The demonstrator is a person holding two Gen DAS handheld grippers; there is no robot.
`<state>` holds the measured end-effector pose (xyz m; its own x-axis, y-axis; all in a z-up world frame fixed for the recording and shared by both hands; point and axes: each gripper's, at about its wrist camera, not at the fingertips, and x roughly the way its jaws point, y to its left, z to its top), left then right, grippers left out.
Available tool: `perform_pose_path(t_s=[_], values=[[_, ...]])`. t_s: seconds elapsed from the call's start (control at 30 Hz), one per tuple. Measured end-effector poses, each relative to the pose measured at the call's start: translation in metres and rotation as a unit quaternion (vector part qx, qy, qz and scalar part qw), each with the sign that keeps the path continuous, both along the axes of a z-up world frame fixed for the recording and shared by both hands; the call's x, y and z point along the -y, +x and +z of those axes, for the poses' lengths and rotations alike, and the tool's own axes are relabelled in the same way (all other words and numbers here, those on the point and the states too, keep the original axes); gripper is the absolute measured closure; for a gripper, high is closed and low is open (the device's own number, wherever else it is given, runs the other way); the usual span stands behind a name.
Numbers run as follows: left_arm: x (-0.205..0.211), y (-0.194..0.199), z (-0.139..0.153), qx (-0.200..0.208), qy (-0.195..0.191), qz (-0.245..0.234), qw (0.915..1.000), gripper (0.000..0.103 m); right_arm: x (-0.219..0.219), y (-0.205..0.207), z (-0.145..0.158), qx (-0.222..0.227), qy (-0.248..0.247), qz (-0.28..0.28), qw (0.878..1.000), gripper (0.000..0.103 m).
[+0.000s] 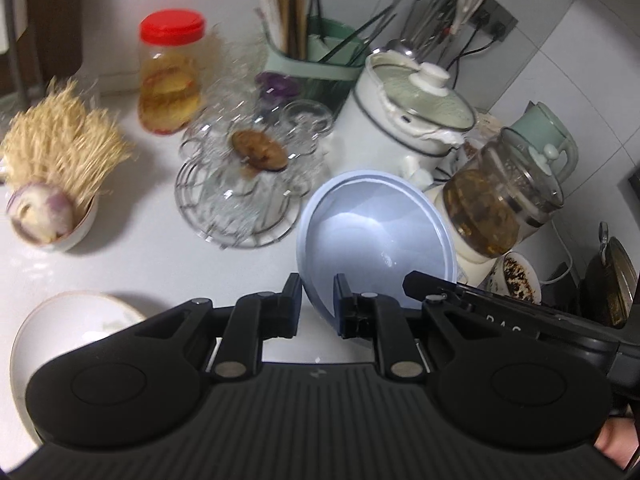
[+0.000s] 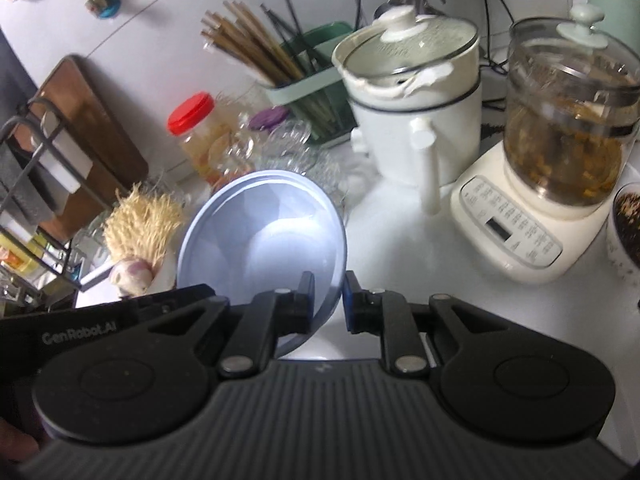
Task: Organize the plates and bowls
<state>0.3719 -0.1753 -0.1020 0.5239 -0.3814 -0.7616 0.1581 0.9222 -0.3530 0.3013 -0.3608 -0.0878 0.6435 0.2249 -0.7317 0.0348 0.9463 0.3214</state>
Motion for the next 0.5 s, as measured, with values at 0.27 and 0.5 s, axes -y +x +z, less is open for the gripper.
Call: perform_pose_path(t_s=[0.27,0.5], values=[[-0.018,-0.01,-0.031,-0.049,0.004,0.0,0.9988,0.085,-0.023,-0.01,-0.025,-0.04,-0.011,0.009,0.999,0.085],[-0.019,-0.016,-0.057,-0.085,0.014,-0.009,0.9962,0.085,-0.028,-0.016,-0.053,-0.084,-0.017,0.016,0.996,0.085]])
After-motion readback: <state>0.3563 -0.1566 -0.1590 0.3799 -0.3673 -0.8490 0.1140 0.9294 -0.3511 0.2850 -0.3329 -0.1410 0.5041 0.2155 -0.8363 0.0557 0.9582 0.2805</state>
